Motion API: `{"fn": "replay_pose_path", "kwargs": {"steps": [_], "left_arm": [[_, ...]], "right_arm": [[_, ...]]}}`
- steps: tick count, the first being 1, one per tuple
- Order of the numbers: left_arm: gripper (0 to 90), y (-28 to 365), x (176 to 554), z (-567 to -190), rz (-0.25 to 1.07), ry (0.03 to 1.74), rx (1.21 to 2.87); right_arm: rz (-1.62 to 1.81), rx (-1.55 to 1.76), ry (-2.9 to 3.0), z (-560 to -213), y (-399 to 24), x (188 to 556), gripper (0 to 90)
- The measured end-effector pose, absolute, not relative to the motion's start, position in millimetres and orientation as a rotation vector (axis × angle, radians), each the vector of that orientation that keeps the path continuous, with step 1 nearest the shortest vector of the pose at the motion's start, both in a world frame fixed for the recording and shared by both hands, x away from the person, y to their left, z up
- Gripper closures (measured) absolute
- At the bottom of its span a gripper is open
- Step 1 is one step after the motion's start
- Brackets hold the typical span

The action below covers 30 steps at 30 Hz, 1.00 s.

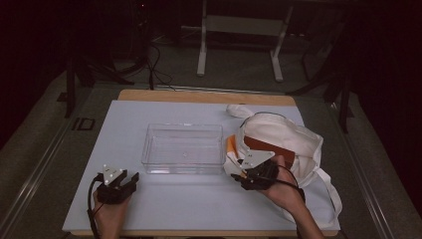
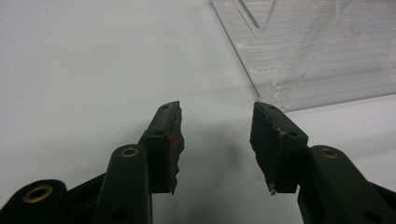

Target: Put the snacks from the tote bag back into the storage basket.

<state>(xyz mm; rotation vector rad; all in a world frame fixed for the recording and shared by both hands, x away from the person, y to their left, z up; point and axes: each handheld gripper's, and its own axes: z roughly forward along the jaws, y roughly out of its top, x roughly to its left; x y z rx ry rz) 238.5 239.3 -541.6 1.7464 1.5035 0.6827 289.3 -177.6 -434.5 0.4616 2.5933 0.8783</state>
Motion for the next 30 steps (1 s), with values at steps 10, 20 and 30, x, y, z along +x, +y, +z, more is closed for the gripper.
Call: {"fn": "replay_pose_path", "kwargs": {"steps": [10,20,30], "left_arm": [[53.4,239,238,-542,0.682,1.503,1.747],[53.4,239,238,-542,0.681,1.503,1.746],[53.3,239,239,-542,0.677,1.505,1.745]], "right_arm": [[0.844,0.468,2.594,-433,-187,293,49.2],[0.851,0.478,2.586,-426,-195,297,48.9],[0.857,0.501,2.566,-419,-204,302,48.9]]}}
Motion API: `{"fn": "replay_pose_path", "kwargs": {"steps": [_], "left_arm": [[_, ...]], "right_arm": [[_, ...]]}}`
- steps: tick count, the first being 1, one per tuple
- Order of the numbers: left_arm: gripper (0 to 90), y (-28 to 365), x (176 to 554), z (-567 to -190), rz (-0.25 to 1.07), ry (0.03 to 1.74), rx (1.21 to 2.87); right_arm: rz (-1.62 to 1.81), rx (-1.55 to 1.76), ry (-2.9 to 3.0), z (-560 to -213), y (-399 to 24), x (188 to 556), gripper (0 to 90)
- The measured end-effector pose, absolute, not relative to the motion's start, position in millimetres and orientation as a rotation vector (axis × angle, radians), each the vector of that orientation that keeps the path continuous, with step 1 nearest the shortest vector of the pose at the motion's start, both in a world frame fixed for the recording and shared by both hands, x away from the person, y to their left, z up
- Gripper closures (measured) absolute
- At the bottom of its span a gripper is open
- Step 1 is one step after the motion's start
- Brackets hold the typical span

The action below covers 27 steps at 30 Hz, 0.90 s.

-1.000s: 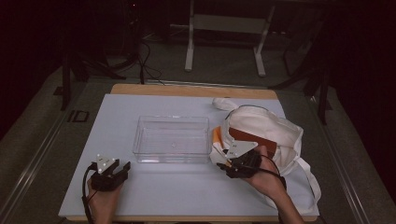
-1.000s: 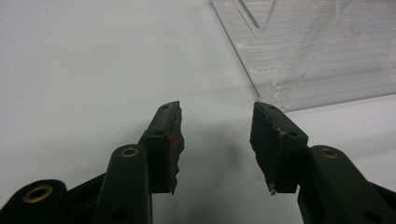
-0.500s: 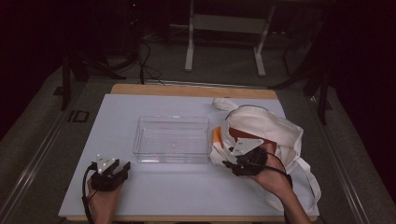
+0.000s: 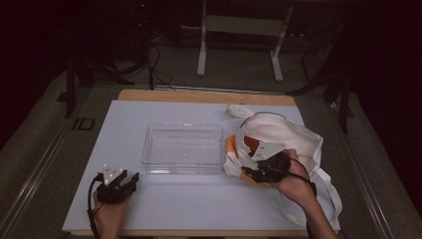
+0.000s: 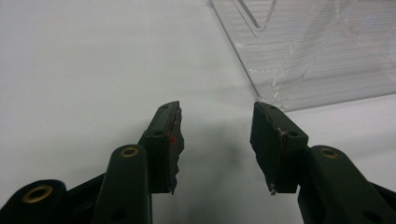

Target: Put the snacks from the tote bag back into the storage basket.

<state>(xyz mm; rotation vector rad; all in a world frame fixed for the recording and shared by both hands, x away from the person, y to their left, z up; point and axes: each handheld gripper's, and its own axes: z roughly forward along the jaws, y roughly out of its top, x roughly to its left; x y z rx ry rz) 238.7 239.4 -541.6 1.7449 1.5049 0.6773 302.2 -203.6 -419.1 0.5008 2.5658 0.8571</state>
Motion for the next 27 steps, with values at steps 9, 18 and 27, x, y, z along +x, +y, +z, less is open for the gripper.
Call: {"fn": "replay_pose_path", "kwargs": {"steps": [9,18,27], "left_arm": [[53.1,239,239,-542,0.675,1.505,1.748],[53.0,239,239,-542,0.672,1.510,1.746],[53.0,239,239,-542,0.671,1.508,1.748]], "right_arm": [[0.847,0.522,2.554,-414,-213,307,48.8],[0.847,0.540,2.556,-412,-221,313,48.4],[0.821,0.544,2.570,-411,-230,318,48.4]]}}
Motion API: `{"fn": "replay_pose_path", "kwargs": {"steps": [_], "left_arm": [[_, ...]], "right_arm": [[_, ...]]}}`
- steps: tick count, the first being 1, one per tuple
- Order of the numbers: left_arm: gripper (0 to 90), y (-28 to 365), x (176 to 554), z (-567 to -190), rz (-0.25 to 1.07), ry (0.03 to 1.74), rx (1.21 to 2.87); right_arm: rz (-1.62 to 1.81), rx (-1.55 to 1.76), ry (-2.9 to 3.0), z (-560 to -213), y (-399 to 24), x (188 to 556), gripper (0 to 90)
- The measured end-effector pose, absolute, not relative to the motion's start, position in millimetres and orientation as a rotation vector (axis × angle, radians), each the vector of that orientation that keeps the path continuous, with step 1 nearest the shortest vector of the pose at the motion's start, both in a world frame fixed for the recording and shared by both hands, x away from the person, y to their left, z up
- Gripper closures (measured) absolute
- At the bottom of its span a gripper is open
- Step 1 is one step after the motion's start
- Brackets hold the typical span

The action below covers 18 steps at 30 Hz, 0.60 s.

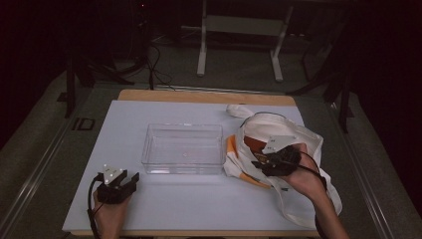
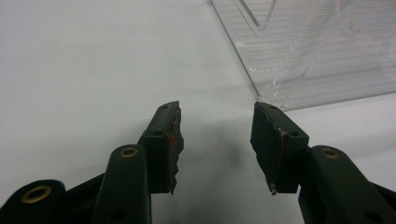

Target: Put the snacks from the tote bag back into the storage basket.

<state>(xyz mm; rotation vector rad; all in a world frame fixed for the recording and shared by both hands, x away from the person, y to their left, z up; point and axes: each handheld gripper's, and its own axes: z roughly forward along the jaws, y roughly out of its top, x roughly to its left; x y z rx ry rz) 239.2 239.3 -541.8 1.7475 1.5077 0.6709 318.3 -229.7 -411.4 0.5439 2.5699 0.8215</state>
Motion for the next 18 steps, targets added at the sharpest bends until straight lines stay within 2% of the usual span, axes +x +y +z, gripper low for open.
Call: {"fn": "replay_pose_path", "kwargs": {"steps": [18], "left_arm": [[52.9,240,239,-542,0.670,1.508,1.751]], "right_arm": [[0.799,0.569,2.580,-409,-247,330,48.4]]}}
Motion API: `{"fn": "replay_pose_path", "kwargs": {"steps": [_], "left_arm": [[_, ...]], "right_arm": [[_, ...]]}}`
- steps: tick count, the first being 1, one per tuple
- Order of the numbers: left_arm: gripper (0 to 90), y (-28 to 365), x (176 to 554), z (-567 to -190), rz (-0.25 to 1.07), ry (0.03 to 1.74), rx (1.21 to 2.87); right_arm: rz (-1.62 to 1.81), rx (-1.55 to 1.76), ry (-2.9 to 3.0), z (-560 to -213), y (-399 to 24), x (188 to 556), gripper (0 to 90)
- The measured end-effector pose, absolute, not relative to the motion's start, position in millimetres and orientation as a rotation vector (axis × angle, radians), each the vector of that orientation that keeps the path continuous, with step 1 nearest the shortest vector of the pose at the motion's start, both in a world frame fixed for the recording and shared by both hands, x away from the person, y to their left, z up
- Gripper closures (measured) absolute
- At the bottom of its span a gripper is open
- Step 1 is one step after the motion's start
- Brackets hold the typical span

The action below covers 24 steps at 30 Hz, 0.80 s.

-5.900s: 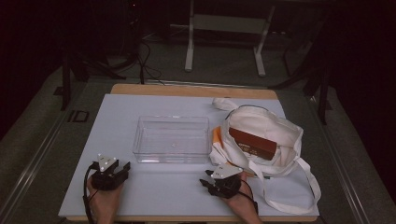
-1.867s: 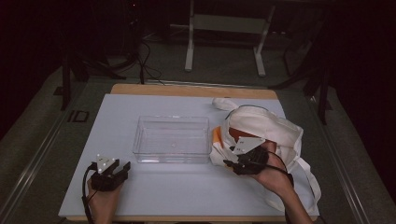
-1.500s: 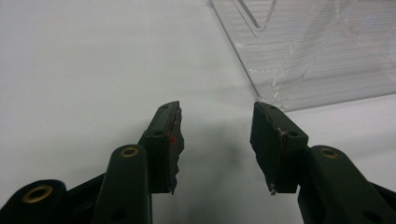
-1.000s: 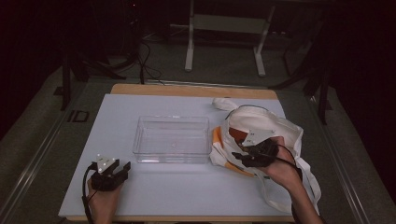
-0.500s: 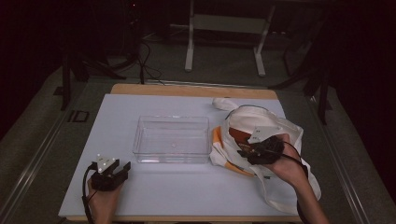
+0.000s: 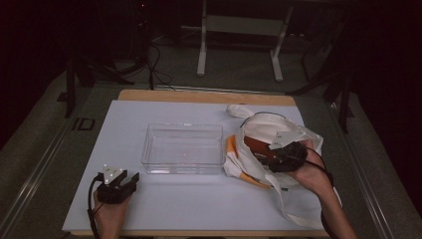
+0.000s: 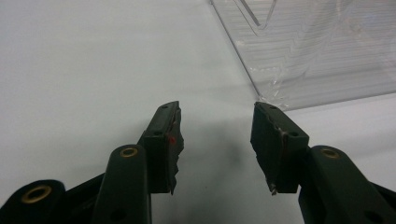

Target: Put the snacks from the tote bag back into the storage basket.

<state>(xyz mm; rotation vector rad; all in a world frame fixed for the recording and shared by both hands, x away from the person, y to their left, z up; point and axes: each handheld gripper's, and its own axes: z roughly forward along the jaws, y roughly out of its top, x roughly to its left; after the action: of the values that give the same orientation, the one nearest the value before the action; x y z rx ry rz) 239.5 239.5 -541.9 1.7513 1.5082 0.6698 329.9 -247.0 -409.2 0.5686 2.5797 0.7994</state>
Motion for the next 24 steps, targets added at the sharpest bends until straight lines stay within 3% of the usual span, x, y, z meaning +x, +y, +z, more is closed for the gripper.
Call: {"fn": "replay_pose_path", "kwargs": {"steps": [24], "left_arm": [[52.7,240,239,-542,0.668,1.509,1.752]], "right_arm": [[0.731,0.594,2.630,-414,-266,345,48.1]]}}
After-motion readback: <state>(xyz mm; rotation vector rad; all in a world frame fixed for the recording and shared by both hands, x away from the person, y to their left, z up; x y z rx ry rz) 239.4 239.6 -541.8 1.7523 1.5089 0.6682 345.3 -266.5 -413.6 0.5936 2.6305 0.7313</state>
